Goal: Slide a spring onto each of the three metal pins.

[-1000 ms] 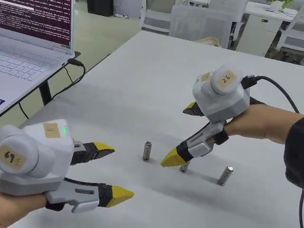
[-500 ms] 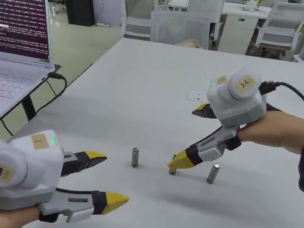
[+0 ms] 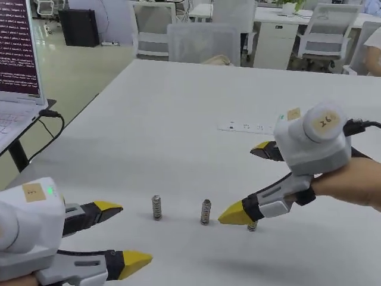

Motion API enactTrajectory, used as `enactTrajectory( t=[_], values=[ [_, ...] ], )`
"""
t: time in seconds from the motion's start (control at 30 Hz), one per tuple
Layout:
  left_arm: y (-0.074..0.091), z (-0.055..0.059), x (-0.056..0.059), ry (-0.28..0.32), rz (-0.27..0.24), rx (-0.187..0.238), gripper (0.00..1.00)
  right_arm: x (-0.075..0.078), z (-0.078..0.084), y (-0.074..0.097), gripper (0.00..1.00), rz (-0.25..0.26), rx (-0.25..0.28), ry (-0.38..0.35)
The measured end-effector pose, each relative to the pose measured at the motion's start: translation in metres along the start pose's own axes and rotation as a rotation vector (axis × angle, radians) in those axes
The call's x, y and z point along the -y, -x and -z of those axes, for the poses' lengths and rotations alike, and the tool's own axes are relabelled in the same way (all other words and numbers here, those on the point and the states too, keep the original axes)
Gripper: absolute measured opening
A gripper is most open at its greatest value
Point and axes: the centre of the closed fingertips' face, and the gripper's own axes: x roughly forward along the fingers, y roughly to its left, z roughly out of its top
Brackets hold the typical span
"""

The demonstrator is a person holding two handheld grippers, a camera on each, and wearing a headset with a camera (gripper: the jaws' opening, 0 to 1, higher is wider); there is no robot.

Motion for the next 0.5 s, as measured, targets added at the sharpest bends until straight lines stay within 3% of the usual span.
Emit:
enactTrajectory(
  t=[0.5],
  values=[
    [0.004,-0.005,0.001,0.01,-0.008,0.016,0.54,-0.013,0.03,0.031,1.0,0.07,0.053,-0.088]
  ],
)
